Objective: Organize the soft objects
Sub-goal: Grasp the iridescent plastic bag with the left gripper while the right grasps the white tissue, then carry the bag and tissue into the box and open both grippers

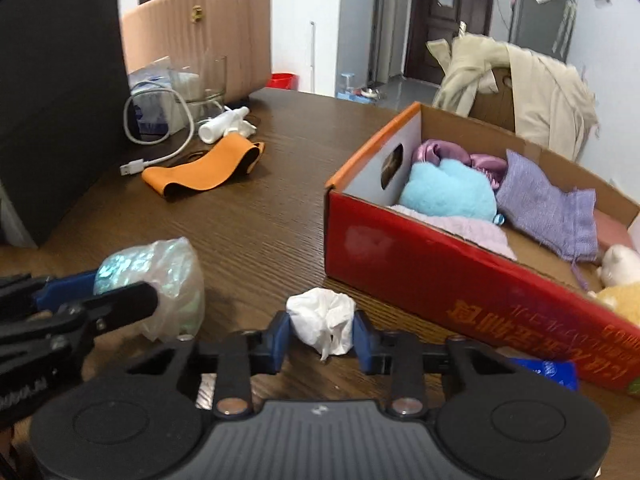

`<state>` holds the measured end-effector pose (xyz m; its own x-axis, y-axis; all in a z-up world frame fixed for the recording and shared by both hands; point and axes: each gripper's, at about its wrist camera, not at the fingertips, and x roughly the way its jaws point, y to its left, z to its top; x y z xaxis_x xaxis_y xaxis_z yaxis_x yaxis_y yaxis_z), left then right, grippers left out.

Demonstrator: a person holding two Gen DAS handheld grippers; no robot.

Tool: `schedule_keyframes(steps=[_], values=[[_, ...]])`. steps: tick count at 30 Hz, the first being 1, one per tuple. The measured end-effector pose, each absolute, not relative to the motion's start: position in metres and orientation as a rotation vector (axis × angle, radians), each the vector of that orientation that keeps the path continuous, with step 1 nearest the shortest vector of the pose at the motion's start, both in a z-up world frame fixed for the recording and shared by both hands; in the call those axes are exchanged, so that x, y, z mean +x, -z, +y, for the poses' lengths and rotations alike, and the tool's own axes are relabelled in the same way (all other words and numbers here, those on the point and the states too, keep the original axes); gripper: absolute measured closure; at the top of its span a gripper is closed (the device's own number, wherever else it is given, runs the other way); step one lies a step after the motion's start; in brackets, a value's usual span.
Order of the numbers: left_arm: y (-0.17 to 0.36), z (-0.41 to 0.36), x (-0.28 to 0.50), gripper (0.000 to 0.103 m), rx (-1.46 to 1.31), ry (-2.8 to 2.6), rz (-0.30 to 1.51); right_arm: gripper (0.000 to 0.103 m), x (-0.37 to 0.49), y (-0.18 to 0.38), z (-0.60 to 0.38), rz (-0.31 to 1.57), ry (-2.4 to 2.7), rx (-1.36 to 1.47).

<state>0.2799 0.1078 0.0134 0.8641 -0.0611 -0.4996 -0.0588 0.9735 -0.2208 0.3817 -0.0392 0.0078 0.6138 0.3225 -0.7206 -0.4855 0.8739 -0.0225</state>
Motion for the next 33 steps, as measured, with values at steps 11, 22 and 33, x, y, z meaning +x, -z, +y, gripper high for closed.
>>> schedule_keyframes(steps=[11,22,33], values=[[-0.041,0.059,0.220,0.074,-0.233,0.160,0.522,0.080,0.254,-0.073,-0.148,0.576,-0.472,-0.081],[-0.079,-0.021,0.223,0.073,-0.146,0.324,0.483,0.080,0.224,-0.072,-0.244,0.519,-0.403,-0.009],[-0.095,-0.062,0.454,0.072,-0.057,0.377,0.659,0.080,0.451,-0.085,-0.246,0.634,-0.429,-0.082]])
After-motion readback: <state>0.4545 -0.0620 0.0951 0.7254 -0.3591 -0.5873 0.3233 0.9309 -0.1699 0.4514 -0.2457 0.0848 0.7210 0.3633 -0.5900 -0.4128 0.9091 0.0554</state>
